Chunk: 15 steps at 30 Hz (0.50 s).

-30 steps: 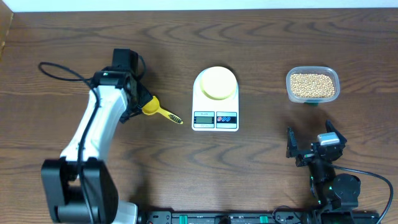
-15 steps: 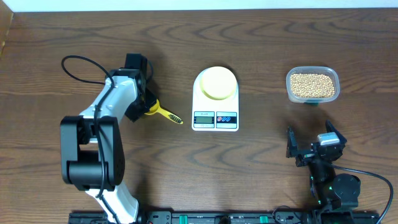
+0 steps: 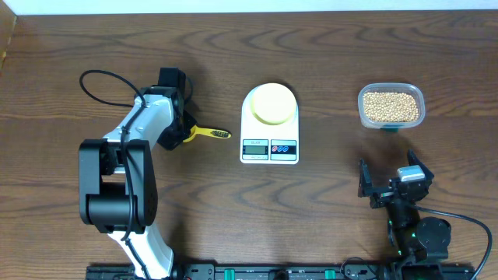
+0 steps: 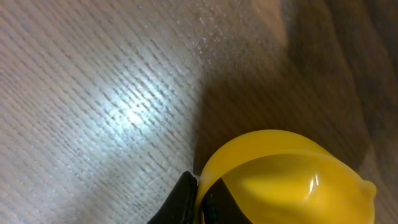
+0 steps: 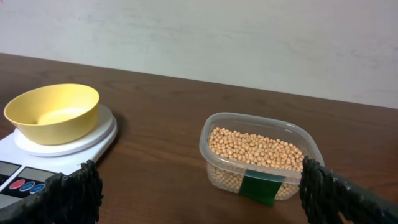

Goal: Scoop item into bowl and weigh 50g on scale
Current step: 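Grasp the yellow scoop's cup rim with the left gripper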

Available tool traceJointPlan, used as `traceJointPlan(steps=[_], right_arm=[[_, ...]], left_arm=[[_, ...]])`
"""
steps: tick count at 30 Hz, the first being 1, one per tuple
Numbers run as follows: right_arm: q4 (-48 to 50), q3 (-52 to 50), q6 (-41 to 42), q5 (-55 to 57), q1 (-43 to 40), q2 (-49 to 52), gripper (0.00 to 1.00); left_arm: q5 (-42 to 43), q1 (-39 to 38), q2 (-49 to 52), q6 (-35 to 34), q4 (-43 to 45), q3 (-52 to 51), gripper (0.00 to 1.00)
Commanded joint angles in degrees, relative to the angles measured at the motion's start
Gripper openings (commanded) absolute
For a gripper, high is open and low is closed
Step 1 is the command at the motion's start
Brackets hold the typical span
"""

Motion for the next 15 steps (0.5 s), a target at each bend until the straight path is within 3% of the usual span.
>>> traceJointPlan(steps=[1,7,15], right_arm=[[-0.3,-0.1,0.7,0.2,0.3,-0.3,0.99],[-0.3,-0.1,0.7,0.2,0.3,-0.3,0.99],[-0.3,-0.1,0.7,0.2,0.3,-0.3,0.99]], left_arm=[[-0.4,0.1,0.3,1.0,-1.9,1.2,0.07],[-0.4,1.4,-5.6,2.5,-6.5,1.2,0.07],[-0.4,2.9,-23.8,2.6,-12.2,1.2,0.07]])
